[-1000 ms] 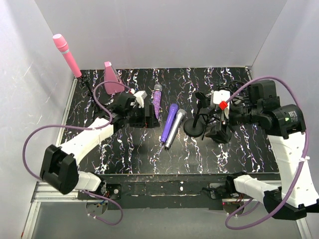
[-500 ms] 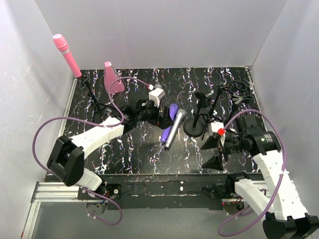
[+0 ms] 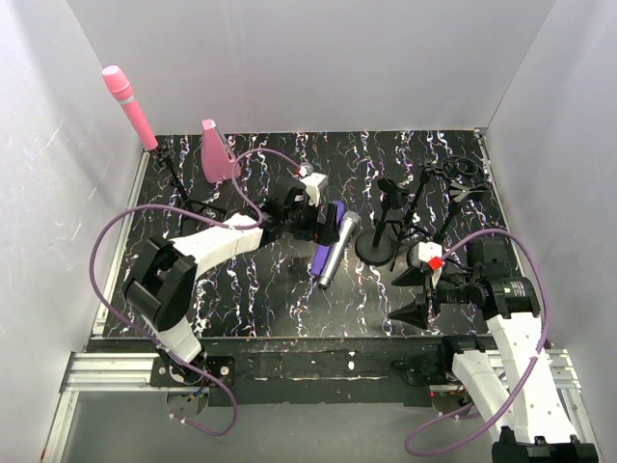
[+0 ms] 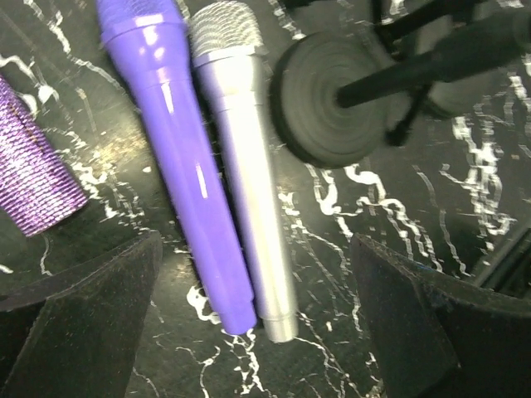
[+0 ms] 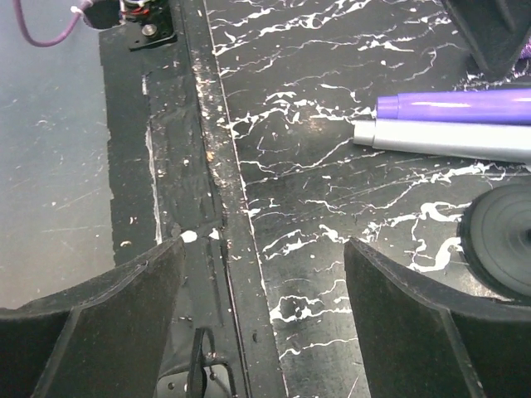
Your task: Attach the microphones to the stand
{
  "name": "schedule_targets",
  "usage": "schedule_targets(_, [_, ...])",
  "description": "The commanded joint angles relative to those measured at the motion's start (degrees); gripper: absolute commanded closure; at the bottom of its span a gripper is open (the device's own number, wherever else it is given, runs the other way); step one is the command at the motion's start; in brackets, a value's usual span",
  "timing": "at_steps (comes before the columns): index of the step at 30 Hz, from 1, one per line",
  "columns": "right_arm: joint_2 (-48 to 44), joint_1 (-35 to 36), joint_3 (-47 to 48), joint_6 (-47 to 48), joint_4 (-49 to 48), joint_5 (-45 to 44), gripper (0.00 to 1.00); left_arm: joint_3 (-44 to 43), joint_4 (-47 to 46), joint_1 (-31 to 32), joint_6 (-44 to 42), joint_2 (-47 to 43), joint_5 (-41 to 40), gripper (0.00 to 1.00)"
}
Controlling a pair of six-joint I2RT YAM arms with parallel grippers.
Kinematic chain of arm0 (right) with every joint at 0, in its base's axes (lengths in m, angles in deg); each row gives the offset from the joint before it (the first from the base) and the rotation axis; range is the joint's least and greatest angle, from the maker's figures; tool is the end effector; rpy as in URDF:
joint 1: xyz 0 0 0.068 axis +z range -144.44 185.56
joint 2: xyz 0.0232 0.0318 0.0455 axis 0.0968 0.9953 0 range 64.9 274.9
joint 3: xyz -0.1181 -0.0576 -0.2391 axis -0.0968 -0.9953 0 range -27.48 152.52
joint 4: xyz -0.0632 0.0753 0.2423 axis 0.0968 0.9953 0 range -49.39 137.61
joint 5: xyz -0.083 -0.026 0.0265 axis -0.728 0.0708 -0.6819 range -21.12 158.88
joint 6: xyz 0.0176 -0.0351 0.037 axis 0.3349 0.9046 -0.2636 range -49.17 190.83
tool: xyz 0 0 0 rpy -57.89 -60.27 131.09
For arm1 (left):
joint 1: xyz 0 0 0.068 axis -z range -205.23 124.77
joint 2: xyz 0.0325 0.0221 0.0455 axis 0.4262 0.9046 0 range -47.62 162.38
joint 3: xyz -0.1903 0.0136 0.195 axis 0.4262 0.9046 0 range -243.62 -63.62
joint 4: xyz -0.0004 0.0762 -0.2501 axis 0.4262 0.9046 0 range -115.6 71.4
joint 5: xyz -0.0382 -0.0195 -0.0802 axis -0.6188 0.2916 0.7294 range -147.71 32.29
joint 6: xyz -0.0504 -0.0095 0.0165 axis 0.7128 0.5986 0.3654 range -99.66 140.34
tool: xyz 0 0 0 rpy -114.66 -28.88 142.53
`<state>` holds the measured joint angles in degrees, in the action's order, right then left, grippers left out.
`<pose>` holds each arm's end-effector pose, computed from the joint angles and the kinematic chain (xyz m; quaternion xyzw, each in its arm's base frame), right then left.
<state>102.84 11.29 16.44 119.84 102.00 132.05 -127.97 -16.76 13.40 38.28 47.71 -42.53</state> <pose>0.0966 0.0417 0.2869 -0.5123 0.6506 0.3715 0.4198 0.2822 -0.2375 0.2324 0.2163 0.8730 -0.3046 0.3135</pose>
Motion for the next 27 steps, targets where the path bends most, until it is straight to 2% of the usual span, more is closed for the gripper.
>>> schedule_targets(1, [-1.19,-2.04,-3.31,-1.2,-5.48,1.34,0.17,-5.07,6.27,1.09,-1.58,2.66,-6.65,0.05])
schedule_targets(7, [-1.28,-3.98,-4.11,-4.01,-7.95,0.54,0.17,-9.81,9.26,1.62,-3.78,6.62,-10.17,0.09])
schedule_targets(14, [-1.28,-5.12,-4.37,-4.19,-8.3,0.89,0.16,-16.58,13.91,1.88,-5.36,13.38,-13.24,0.3])
schedule_targets(27, [-1.19,-5.12,-4.63,-4.45,-8.65,0.98,0.16,-24.58,17.61,2.06,-5.1,19.1,-13.69,0.34])
